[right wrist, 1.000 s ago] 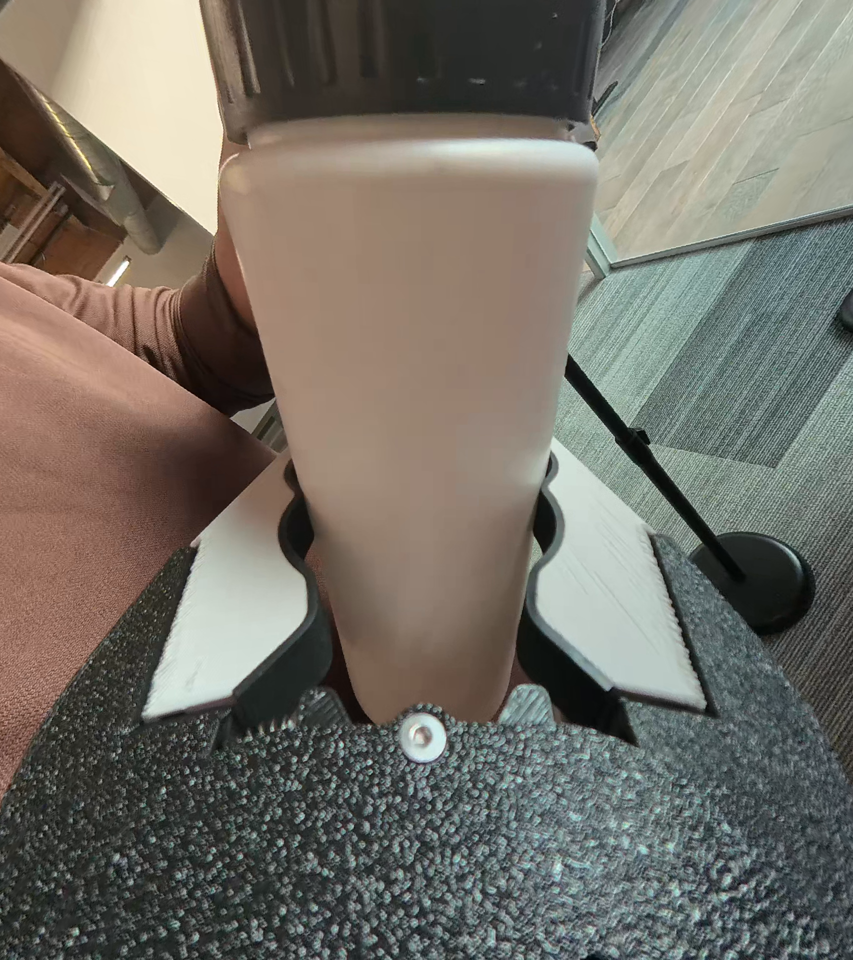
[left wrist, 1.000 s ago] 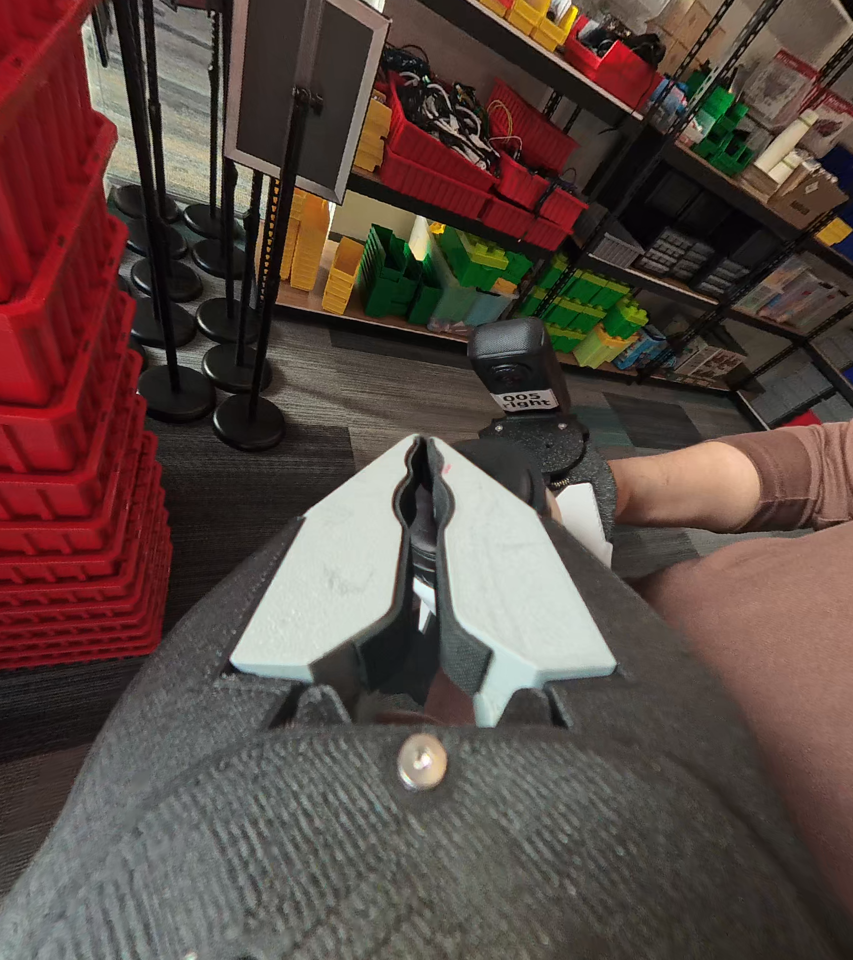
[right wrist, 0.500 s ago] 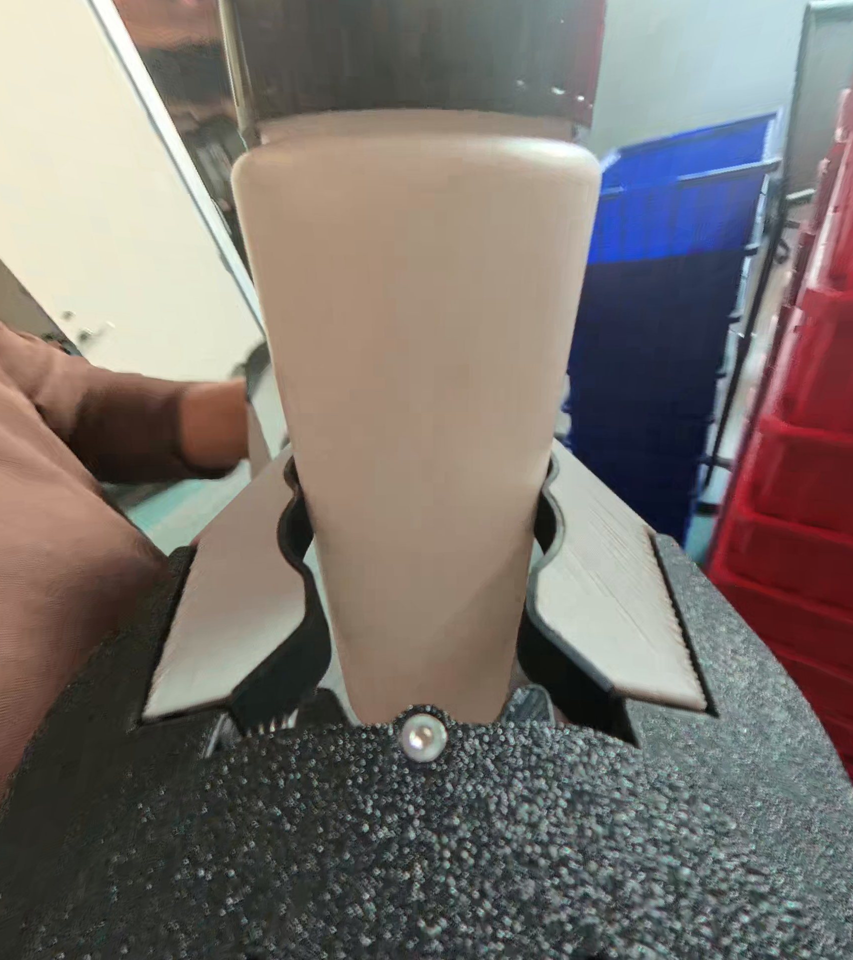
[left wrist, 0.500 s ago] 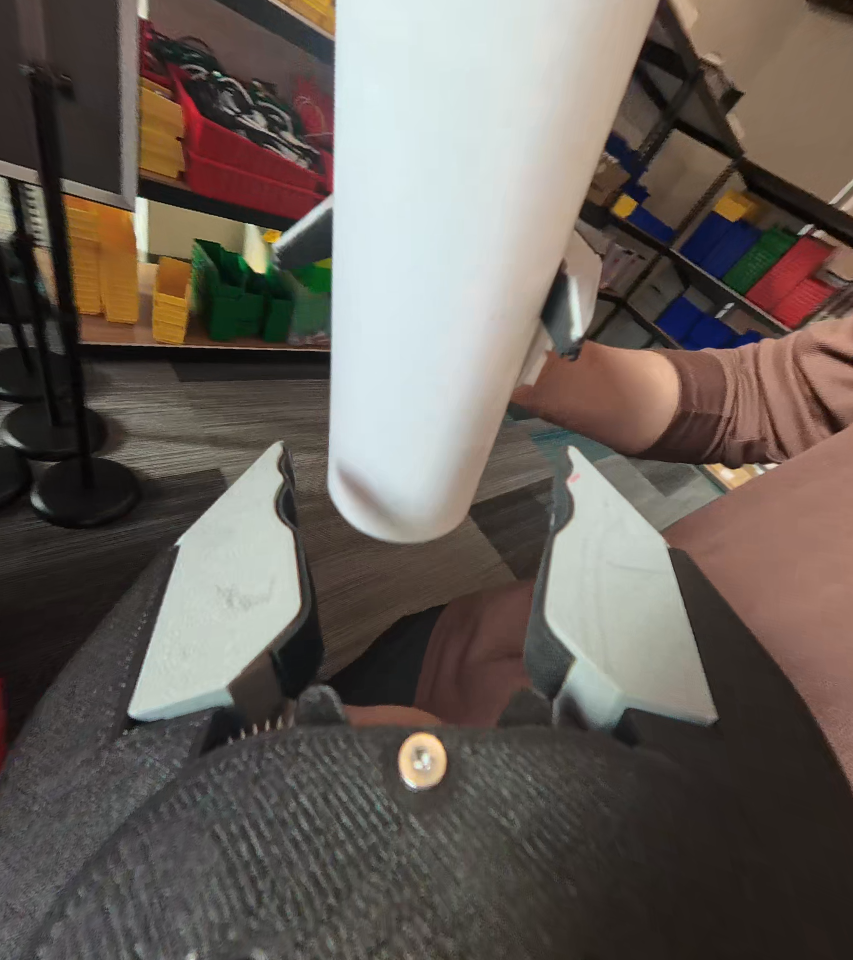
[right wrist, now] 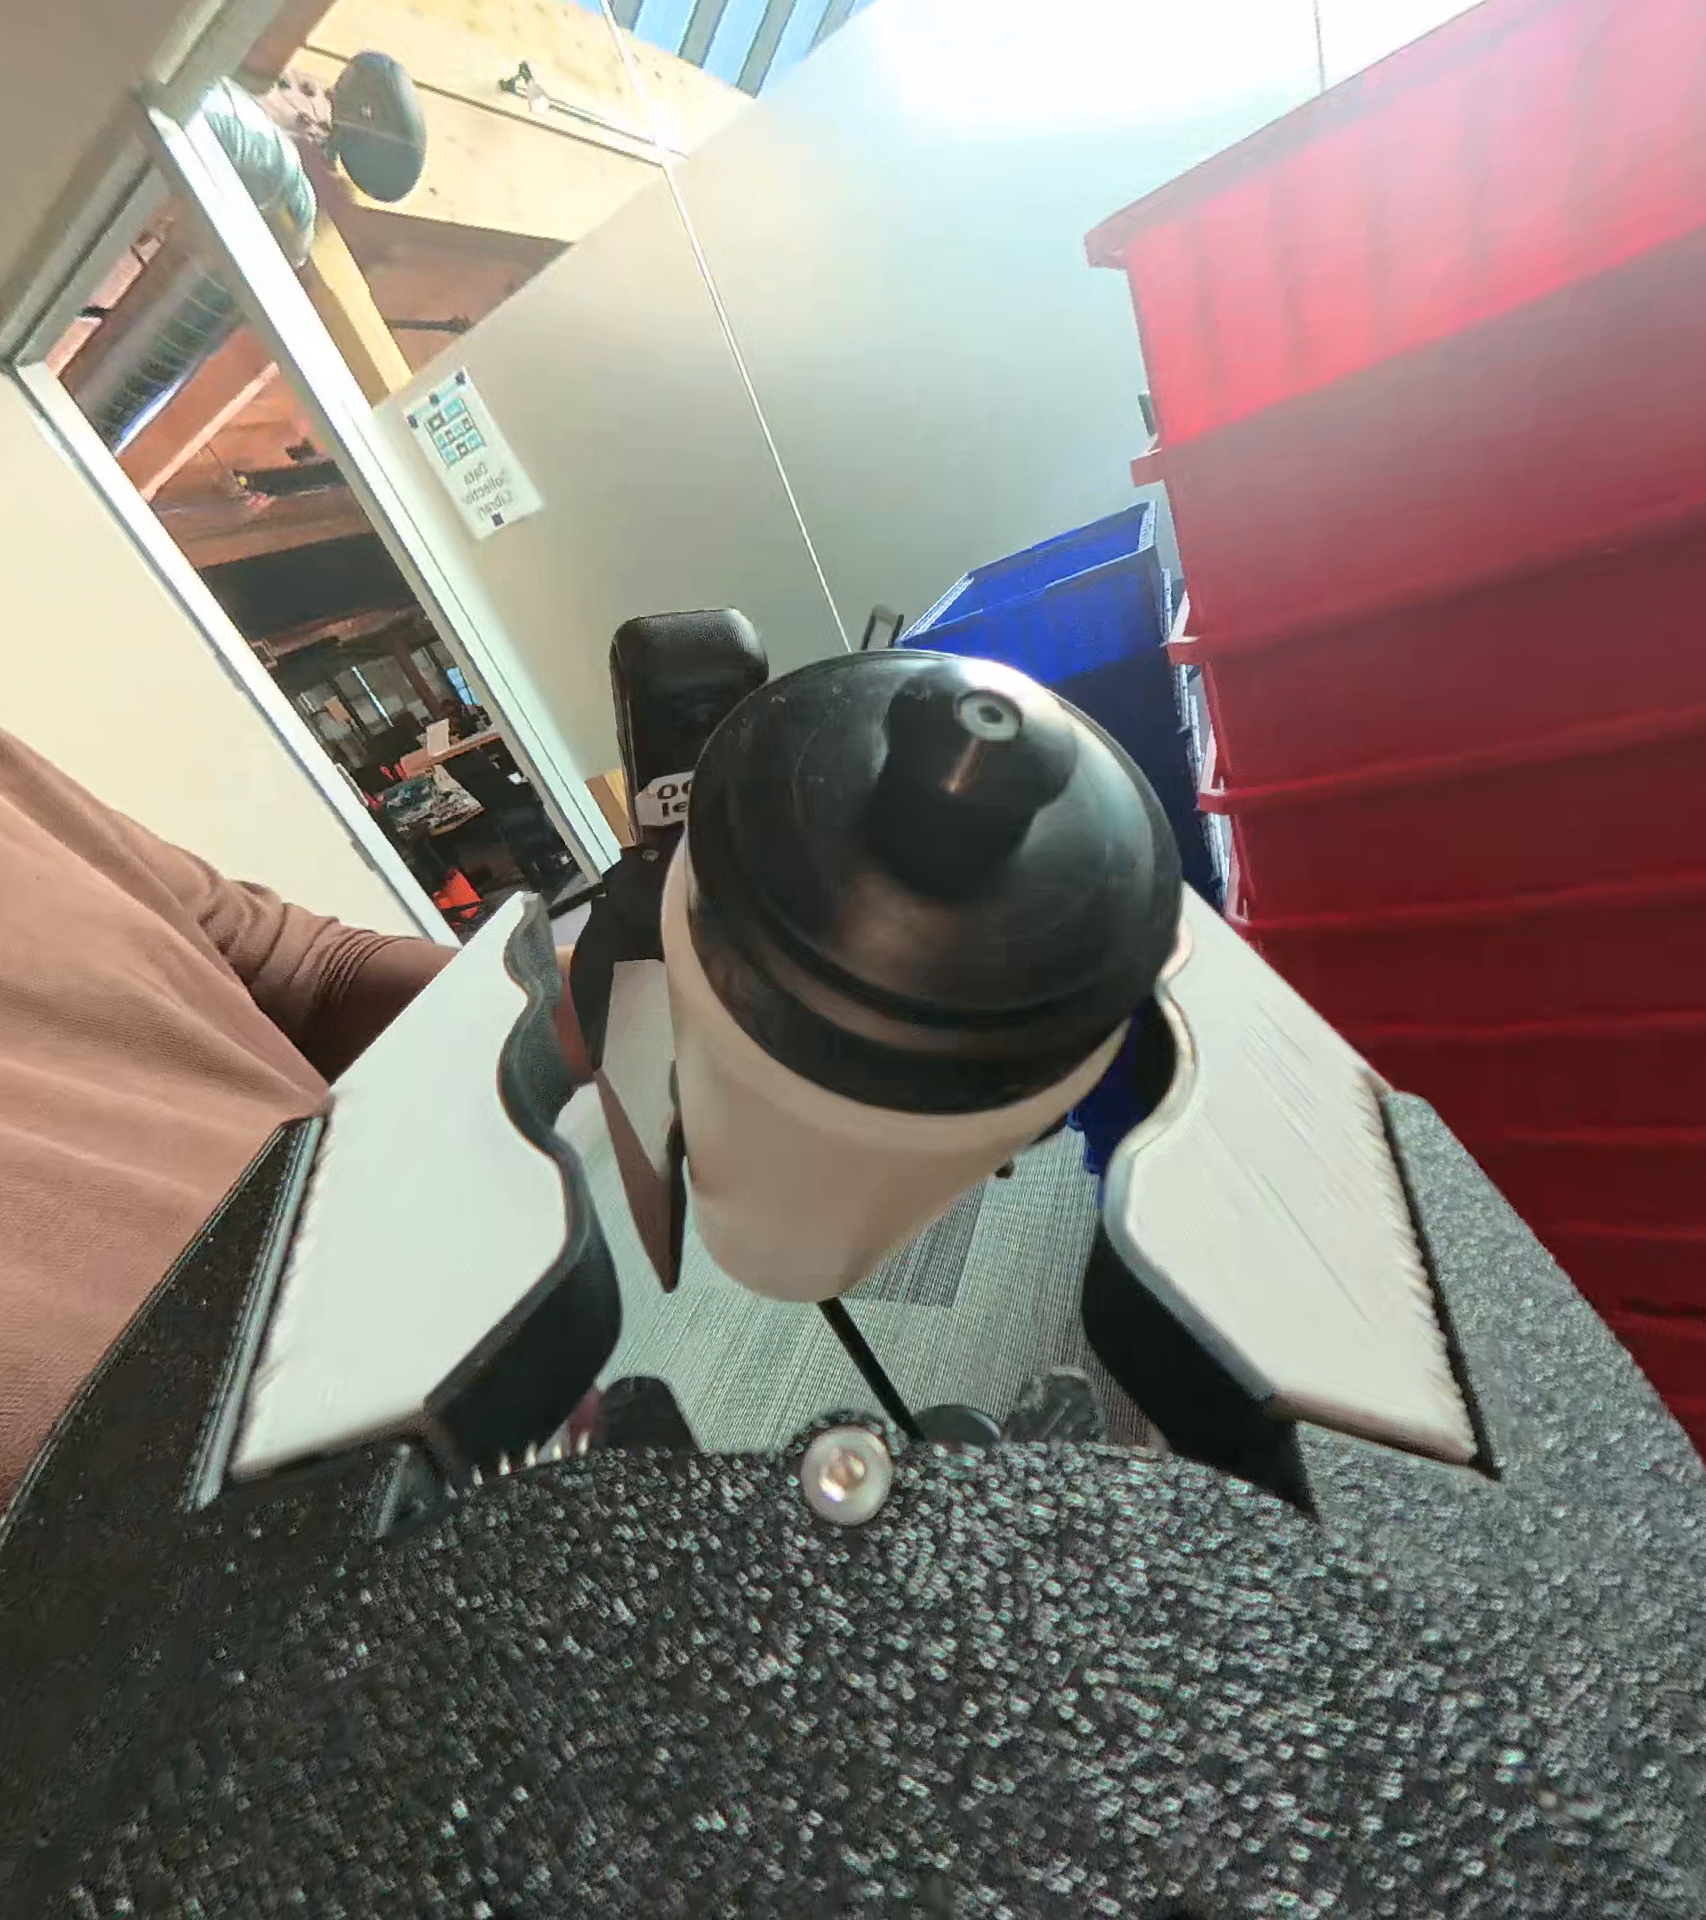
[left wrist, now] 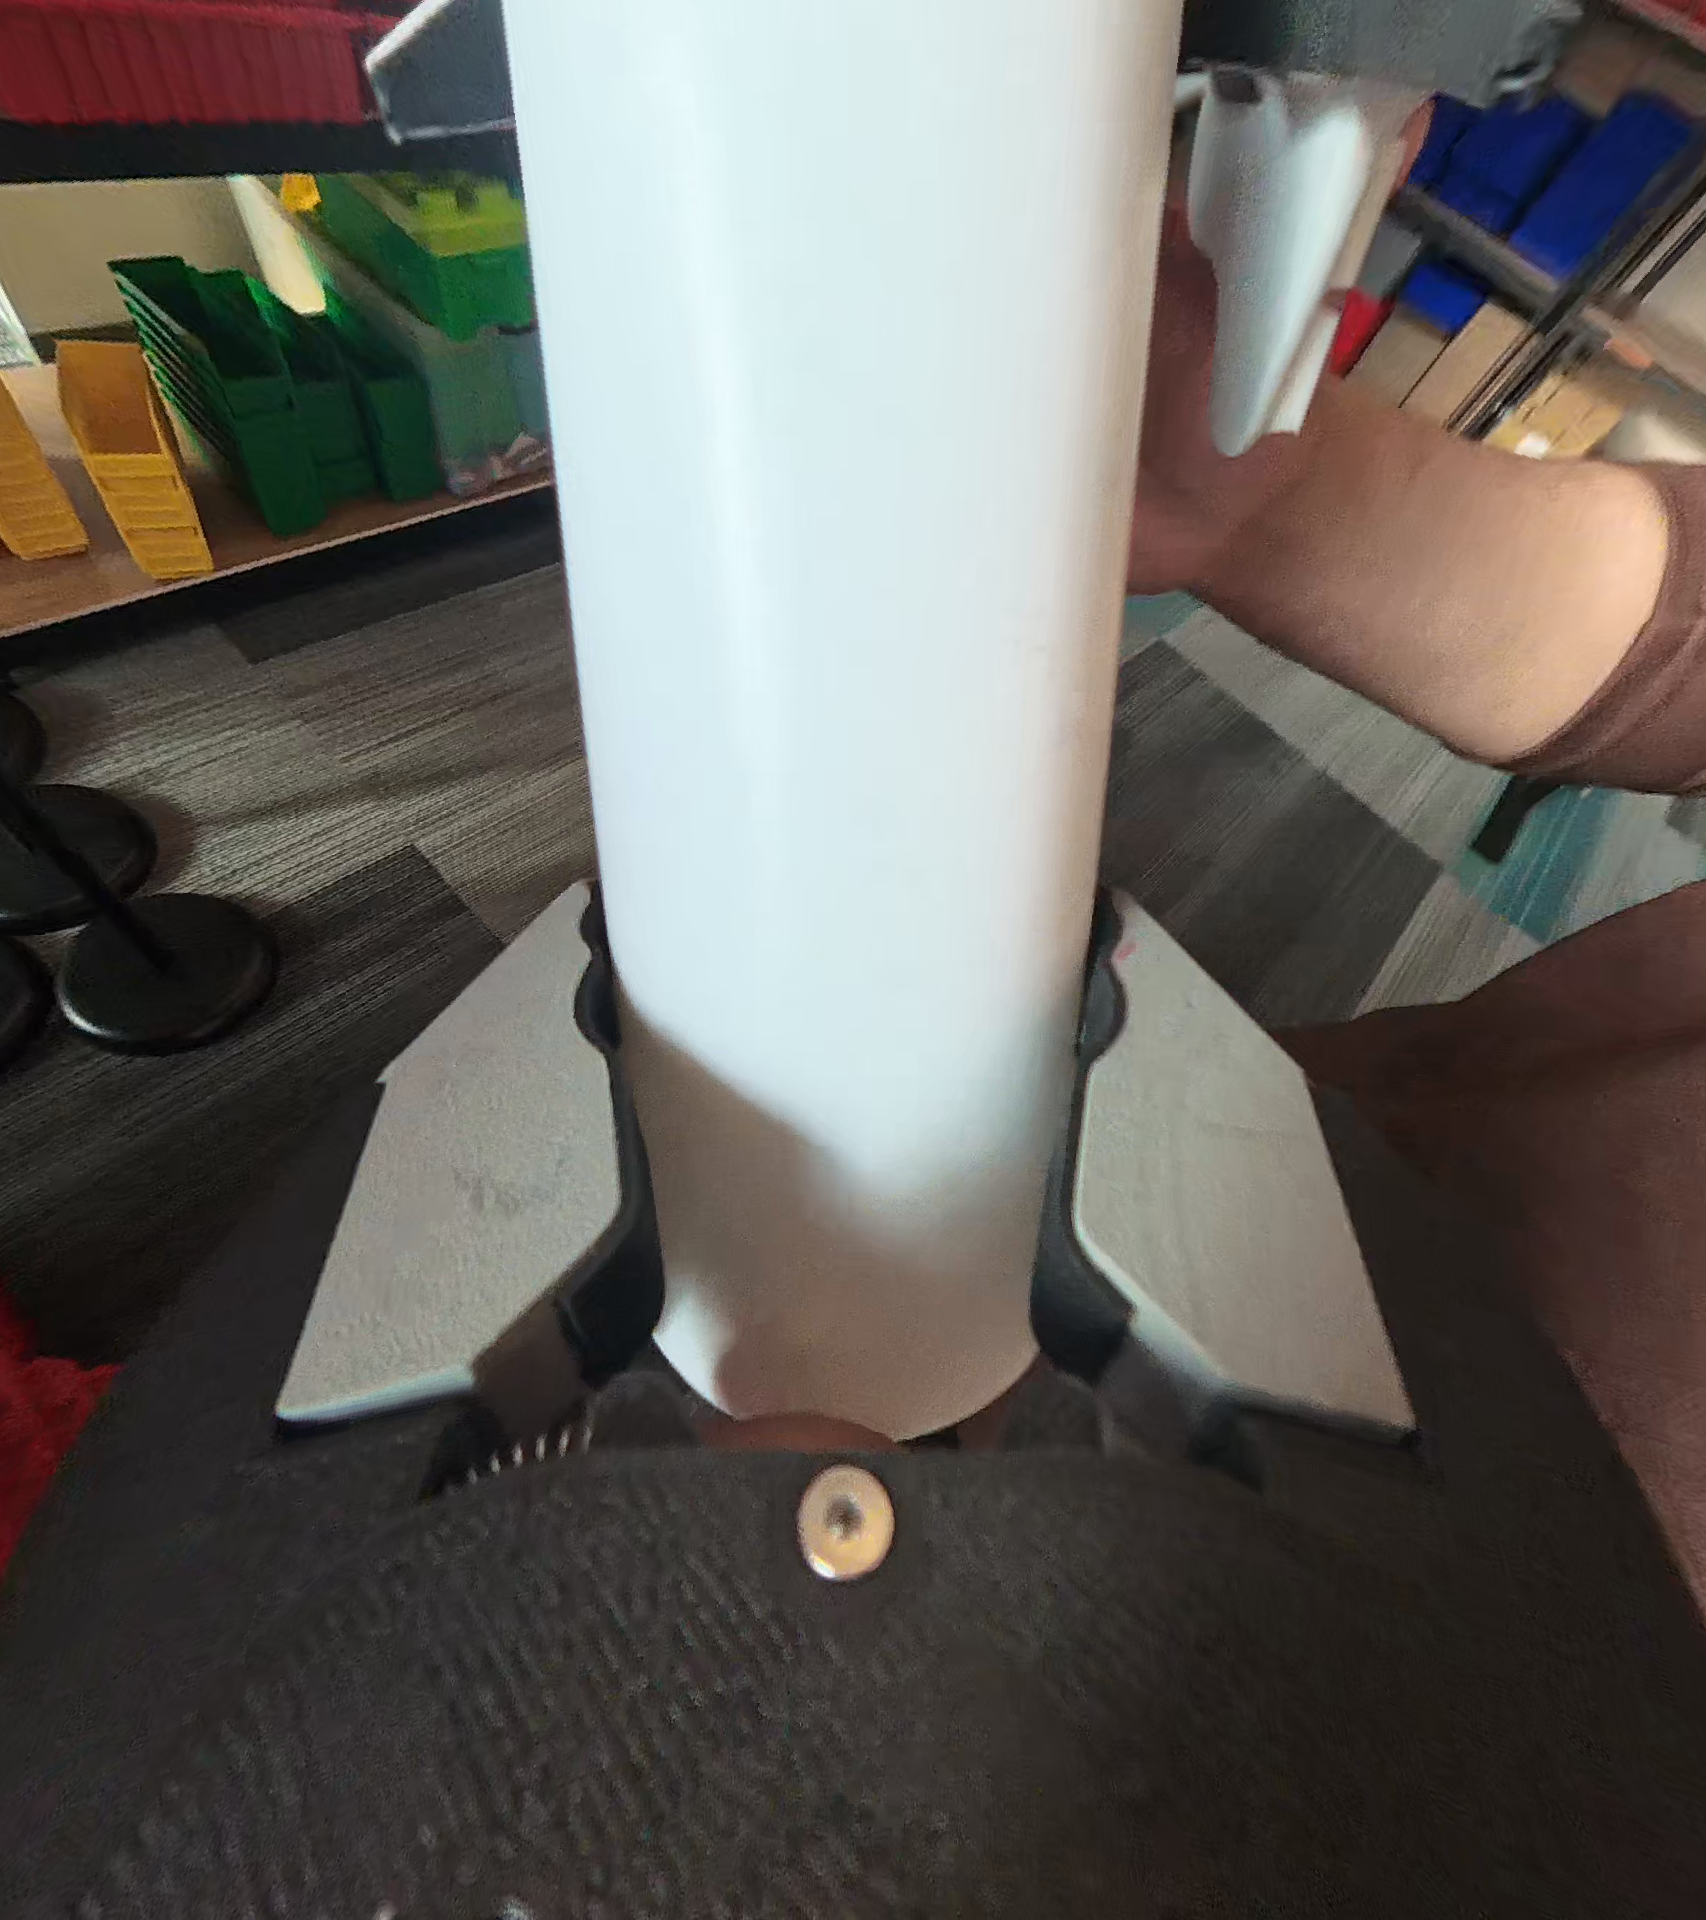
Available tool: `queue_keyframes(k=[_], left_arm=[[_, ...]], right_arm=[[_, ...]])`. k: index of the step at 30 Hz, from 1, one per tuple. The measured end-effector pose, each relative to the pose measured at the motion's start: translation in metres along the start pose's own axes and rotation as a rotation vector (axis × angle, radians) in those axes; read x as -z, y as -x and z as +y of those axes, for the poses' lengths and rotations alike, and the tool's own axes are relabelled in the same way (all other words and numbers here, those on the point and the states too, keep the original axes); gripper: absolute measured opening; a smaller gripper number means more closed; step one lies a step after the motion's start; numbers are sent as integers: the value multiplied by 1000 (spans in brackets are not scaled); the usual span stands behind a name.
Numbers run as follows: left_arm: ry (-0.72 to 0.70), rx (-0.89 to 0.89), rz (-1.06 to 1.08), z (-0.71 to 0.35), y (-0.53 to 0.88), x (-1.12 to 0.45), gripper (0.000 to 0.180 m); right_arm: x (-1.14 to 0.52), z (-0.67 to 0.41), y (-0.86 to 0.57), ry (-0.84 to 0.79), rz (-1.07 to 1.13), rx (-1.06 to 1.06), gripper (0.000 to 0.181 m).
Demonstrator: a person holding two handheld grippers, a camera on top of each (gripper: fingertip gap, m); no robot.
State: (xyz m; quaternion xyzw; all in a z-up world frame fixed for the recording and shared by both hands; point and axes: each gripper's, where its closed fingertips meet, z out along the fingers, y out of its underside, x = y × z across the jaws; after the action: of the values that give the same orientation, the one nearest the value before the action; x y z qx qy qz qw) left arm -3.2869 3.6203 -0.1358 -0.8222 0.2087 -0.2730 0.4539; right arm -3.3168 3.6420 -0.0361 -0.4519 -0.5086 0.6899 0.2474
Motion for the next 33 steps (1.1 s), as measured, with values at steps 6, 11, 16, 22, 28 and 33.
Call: queue_keyframes(k=[6, 11, 16, 22, 28, 33], left_arm=[[157, -150, 53, -31, -13, -120, 90], [184, -271, 157, -68, -36, -256, 90], [249, -390, 299, -130, -80, -376, 89], [212, -487, 535, -252, -147, -483, 82], [7, -112, 876, -344, -190, -584, 71], [321, 125, 1255, -312, -254, -685, 79]], right_arm=[[115, 6, -29, 1, 124, 12, 88], [269, 20, -57, -77, 245, -65, 86], [418, 4, -62, -219, 390, -73, 85], [598, -52, -50, -710, 526, -134, 83], [844, -78, 2, -1402, 561, 7, 83], [974, -79, 7, -1608, 573, 140, 84]])
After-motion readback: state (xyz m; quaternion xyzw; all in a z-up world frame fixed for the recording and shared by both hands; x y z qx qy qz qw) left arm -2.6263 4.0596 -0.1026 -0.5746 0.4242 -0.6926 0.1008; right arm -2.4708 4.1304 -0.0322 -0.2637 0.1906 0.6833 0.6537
